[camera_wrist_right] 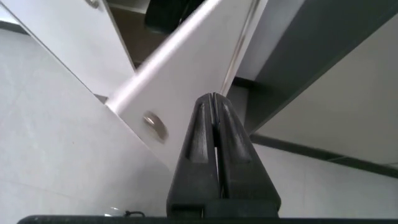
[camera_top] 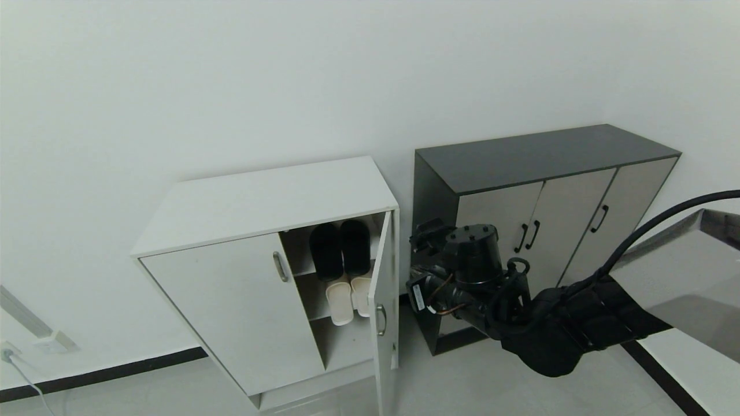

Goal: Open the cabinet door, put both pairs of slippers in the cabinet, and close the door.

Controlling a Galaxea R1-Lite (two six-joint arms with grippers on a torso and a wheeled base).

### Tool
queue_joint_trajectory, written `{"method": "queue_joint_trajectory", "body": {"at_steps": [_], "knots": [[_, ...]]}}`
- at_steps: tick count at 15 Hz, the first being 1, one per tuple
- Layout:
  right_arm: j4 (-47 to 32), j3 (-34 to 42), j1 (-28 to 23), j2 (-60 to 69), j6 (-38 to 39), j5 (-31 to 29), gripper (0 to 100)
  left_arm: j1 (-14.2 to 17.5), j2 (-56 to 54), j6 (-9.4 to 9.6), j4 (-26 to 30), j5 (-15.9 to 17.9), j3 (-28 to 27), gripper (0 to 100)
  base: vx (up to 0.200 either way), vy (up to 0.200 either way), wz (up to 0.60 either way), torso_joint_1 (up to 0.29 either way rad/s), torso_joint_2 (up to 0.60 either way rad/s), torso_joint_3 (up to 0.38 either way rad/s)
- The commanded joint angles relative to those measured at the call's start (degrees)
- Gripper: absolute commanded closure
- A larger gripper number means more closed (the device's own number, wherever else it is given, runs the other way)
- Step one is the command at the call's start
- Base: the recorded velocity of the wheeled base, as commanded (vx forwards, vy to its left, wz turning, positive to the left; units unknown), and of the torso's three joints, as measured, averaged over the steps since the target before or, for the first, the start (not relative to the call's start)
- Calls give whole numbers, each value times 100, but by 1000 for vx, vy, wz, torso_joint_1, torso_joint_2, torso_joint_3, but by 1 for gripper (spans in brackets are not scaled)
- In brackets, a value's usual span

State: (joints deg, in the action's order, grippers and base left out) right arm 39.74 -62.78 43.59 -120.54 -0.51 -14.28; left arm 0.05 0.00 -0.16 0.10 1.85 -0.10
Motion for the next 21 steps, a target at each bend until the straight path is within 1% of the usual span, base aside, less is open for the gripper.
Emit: {"method": "queue_joint_trajectory", "body": {"at_steps": [1,2,10,13,16,20,21], "knots": [[42,29,0,57,-2,4,100,4,0,-2,-1,-1,1,100,0,0,0,0,0,0],[51,20,9,48,-2,12,100,4,9,-2,-1,-1,1,100,0,0,0,0,0,0],[69,38,0,22,25,144,100,4,0,-2,-1,-1,1,100,0,0,600,4,2,3],[86,126,-18,31,7,136,100,4,9,-11,-1,-1,1,100,0,0,0,0,0,0],[412,310,-26,83,-37,118,100,4,0,-11,-1,-1,1,100,0,0,0,0,0,0],[429,706,-70,540,-54,109,100,4,9,-2,-1,-1,1,100,0,0,0,0,0,0],[420,987,-114,813,-54,109,100,4,9,-2,-1,-1,1,100,200,0,0,7,2,7]]}}
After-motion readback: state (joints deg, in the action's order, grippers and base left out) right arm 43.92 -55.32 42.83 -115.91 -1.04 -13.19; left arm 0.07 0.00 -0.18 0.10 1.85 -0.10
